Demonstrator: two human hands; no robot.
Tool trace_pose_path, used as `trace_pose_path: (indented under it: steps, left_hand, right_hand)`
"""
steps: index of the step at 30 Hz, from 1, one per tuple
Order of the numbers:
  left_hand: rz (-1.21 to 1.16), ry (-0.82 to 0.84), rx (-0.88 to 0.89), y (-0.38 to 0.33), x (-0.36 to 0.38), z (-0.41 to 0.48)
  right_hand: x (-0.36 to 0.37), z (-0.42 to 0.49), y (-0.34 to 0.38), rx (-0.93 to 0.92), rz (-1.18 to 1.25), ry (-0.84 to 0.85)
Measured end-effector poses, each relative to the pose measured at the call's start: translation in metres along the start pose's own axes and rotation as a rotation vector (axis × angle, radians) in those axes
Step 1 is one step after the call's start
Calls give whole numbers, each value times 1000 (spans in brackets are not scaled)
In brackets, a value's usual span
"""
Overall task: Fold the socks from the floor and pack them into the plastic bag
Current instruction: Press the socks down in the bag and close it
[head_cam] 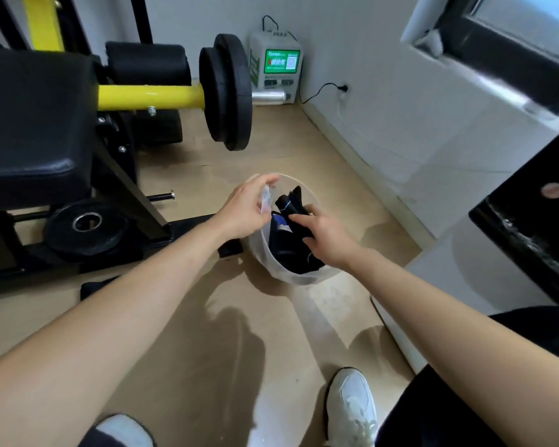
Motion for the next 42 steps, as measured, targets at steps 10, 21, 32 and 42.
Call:
trace_pose_path:
  steps: [10, 21, 32, 42]
  left_hand:
    - [-13, 24, -24, 21, -1, -5]
    - [-36, -18, -70, 33, -2, -15]
    - [39, -43, -179, 52, -27, -56]
    - [-19, -3, -409, 99, -62, -146]
  right_hand:
    - [94, 26, -9, 295, 111, 553]
    - [82, 11, 10, 35, -49, 360]
    - [34, -34, 39, -229, 34, -203]
    - [79, 4, 82, -306, 91, 65]
Point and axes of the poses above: each hand's wrist, its own z-axis towards the middle knuckle, its own x-axis out of the palm, y = z × x, the point moved 4 cm from there along z, towards the middle knuckle, and after that the axes turned 7 degrees about -y, right-handed, at the moved point
